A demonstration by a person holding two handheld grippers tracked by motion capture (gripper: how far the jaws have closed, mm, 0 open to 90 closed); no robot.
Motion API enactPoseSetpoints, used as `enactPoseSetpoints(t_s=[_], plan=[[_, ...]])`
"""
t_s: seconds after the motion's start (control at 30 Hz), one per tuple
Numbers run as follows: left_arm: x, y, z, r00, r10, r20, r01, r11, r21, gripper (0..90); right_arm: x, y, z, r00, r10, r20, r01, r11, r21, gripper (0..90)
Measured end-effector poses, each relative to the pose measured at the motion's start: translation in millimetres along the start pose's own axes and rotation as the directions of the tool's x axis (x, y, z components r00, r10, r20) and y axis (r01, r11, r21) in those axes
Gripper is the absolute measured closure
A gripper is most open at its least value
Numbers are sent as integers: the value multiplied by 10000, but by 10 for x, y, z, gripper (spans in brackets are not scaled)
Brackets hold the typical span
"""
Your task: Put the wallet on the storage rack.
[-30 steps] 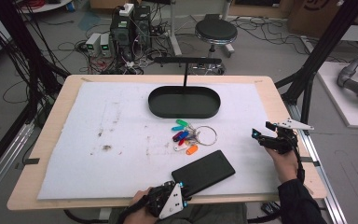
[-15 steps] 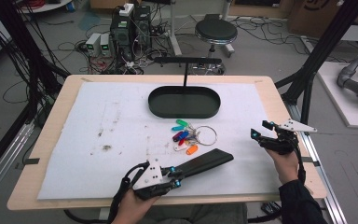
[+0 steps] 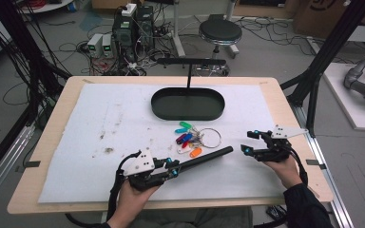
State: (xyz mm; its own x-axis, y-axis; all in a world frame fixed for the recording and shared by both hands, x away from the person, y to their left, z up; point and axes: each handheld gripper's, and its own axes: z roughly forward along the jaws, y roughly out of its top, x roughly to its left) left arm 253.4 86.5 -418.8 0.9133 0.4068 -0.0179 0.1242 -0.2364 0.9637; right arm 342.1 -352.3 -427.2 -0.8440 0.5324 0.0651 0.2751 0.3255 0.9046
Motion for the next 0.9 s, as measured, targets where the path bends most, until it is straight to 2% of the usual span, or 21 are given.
enactPoseSetpoints(t_s=[0.03, 0.1, 0.13, 0.17, 0.2, 0.27, 0.4, 0.47, 0.5, 0.57, 0.6, 0.63, 0.67, 0.77, 0.8, 0.9], plan=[[6, -1, -2, 10000, -19, 1, 19, 10000, -21, 778, 0, 0, 0, 10000, 0, 0, 0, 10000, 0, 317], [25, -4, -4, 10000, -58, 28, 59, 10000, -59, 778, 24, 9, 56, 9991, -164, -400, 169, 9998, 104, 325], [44, -9, -12, 9998, -179, 14, 179, 9998, -105, 778, 50, 21, 119, 9951, -242, -957, 263, 9994, 214, 326], [44, -9, -12, 9998, -179, 14, 179, 9998, -105, 778, 50, 21, 119, 9951, -242, -957, 263, 9994, 214, 326], [57, -13, -17, 9998, -212, 49, 213, 9997, -122, 778, 82, 36, 183, 9893, -430, -1394, 483, 9982, 349, 338], [91, -27, -27, 9993, -313, 218, 318, 9993, -189, 778, 118, 53, 244, 9860, -526, -1584, 608, 9970, 475, 339], [109, -34, -34, 9991, -346, 255, 352, 9991, -232, 777, 167, 92, 370, 9810, -659, -1822, 783, 9950, 618, 346], [119, -39, -36, 9990, -311, 310, 319, 9991, -269, 774, 203, 116, 440, 9747, -853, -2065, 1010, 9927, 666, 405], [123, -43, -38, 9990, -292, 350, 302, 9992, -278, 750, 247, 135, 489, 9653, -1133, -2354, 1324, 9889, 669, 517], [136, -51, -50, 9994, -229, 275, 238, 9992, -322, 697, 283, 148, 499, 9661, -1460, -2131, 1620, 9850, 597, 574], [143, -54, -56, 9998, -174, 103, 176, 9996, -215, 697, 283, 148, 499, 9661, -1460, -2131, 1620, 9850, 597, 574], [151, -60, -54, 9997, -101, -235, 100, 9999, -62, 630, 282, 151, 491, 9643, -1555, -2145, 1723, 9831, 619, 630], [193, -79, -50, 9988, -191, -443, 199, 9996, 181, 489, 270, 151, 483, 9585, -1500, -2423, 1694, 9836, 614, 681], [241, -102, -40, 9984, -332, -452, 348, 9988, 351, 444, 276, 156, 469, 9576, -1554, -2426, 1740, 9831, 572, 701], [281, -119, -18, 9974, -418, -581, 449, 9976, 529, 418, 282, 160, 454, 9542, -1606, -2523, 1791, 9824, 522, 712], [325, -131, 2, 9973, -585, -449, 612, 9963, 606, 391, 287, 162, 441, 9508, -1639, -2628, 1824, 9821, 475, 719]])
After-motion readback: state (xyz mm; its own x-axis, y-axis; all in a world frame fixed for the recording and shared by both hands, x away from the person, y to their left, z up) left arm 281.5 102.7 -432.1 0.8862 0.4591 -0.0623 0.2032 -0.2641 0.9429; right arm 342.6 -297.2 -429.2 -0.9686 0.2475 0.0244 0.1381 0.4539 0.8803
